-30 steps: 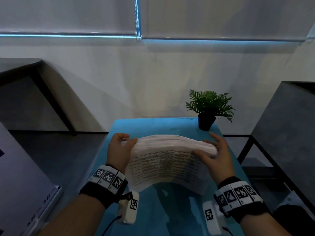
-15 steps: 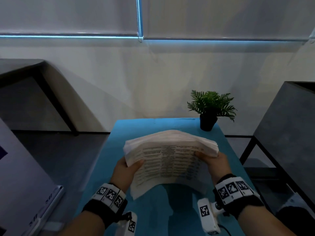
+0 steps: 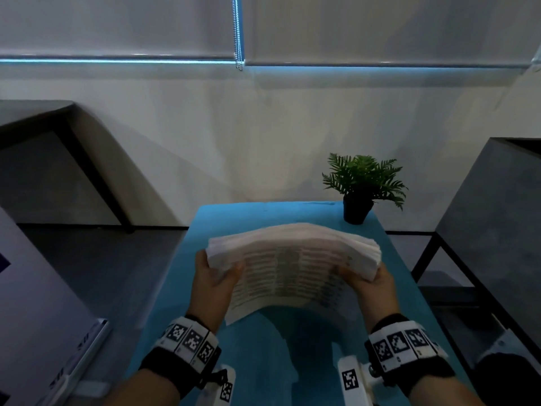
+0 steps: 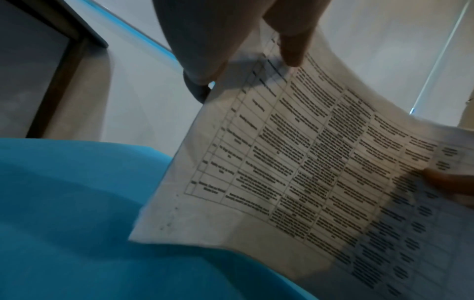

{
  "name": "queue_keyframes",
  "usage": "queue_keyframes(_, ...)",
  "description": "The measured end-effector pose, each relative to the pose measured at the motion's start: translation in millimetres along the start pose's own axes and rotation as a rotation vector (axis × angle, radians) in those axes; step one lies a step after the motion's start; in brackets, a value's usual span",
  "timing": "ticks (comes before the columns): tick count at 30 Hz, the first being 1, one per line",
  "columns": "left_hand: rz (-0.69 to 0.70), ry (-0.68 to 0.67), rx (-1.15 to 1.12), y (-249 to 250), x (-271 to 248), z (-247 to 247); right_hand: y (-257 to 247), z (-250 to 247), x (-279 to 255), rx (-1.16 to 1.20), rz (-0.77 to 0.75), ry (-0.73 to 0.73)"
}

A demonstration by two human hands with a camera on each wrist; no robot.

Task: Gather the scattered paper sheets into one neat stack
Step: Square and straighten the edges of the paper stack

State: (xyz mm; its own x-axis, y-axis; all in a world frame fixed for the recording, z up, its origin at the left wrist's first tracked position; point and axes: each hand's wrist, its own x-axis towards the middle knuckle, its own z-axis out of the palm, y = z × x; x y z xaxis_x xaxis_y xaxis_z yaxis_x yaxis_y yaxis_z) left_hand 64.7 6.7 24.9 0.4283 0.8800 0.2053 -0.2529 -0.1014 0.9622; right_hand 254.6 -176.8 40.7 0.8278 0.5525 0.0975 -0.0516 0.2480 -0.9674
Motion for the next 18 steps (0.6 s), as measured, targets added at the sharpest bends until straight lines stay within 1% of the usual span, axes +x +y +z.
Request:
queue_keyframes(2,-0.040,-0.043,0.020,-12.6,-1.6,-5.3,9.2,-1.4,-1.6,-0.050,0.042,-0.010)
queue_keyframes(4,-0.104,-0.081,0.042,-23.4,-4.5,-4.8,16.2,-2.9,-3.9,-0.060,0.187,-0.018)
queue_keyframes(5,-0.126,-0.079,0.046,-25.9,-5.0,-2.6,19.5,-3.7,-4.2,-0.061,0.248,-0.019)
queue_keyframes(7,-0.124,-0.048,0.058,-25.1,-5.2,2.1,20.3,-3.7,-4.5,-0.101,0.290,-0.004)
queue_keyframes(10,-0.074,-0.013,0.030,-13.3,-6.8,5.0,1.7,4.6,-12.8,-0.088,0.278,-0.011)
queue_keyframes(12,-0.047,-0.003,0.016,-7.0,-8.2,1.5,10.7,-3.2,-11.4,-0.033,0.256,-0.024)
queue_keyframes(13,-0.038,-0.008,0.010,-5.9,-8.5,-0.7,18.0,-8.6,-9.7,-0.037,0.230,-0.006)
queue_keyframes(15,-0.059,-0.025,0.007,-4.2,-6.7,-4.2,25.8,-15.0,-6.6,-0.066,0.168,-0.033)
queue_keyframes(18,-0.102,-0.051,0.048,-2.2,0.0,-4.5,24.5,-18.1,-3.1,-0.085,0.180,-0.062)
